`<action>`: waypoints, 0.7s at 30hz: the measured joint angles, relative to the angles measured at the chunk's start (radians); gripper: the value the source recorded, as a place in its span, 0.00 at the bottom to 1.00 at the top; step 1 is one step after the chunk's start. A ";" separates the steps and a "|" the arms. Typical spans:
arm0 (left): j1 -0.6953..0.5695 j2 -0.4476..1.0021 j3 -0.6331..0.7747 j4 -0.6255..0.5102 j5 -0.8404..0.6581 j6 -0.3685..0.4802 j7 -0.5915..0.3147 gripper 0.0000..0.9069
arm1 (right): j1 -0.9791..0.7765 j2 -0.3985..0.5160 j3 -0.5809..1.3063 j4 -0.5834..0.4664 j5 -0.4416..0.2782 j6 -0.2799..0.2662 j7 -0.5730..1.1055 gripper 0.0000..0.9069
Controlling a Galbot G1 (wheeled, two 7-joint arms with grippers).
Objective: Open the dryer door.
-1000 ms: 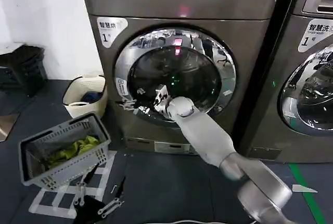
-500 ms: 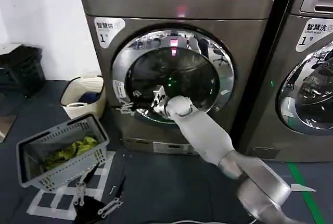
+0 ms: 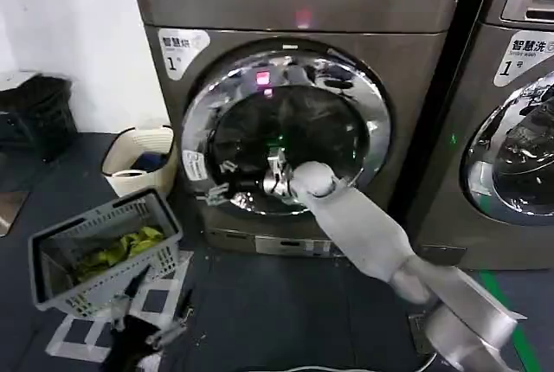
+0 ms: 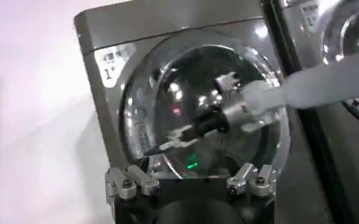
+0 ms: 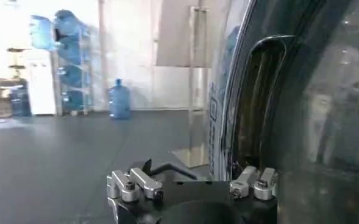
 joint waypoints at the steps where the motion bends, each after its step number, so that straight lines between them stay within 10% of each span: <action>1: -0.011 0.011 -0.013 0.005 -0.015 0.009 0.001 1.00 | -0.002 -0.010 -0.001 0.013 0.007 0.002 -0.001 1.00; 21: -0.309 0.266 -0.088 0.155 -0.224 0.194 -0.012 1.00 | -0.046 -0.170 -0.015 0.164 0.070 0.057 -0.232 1.00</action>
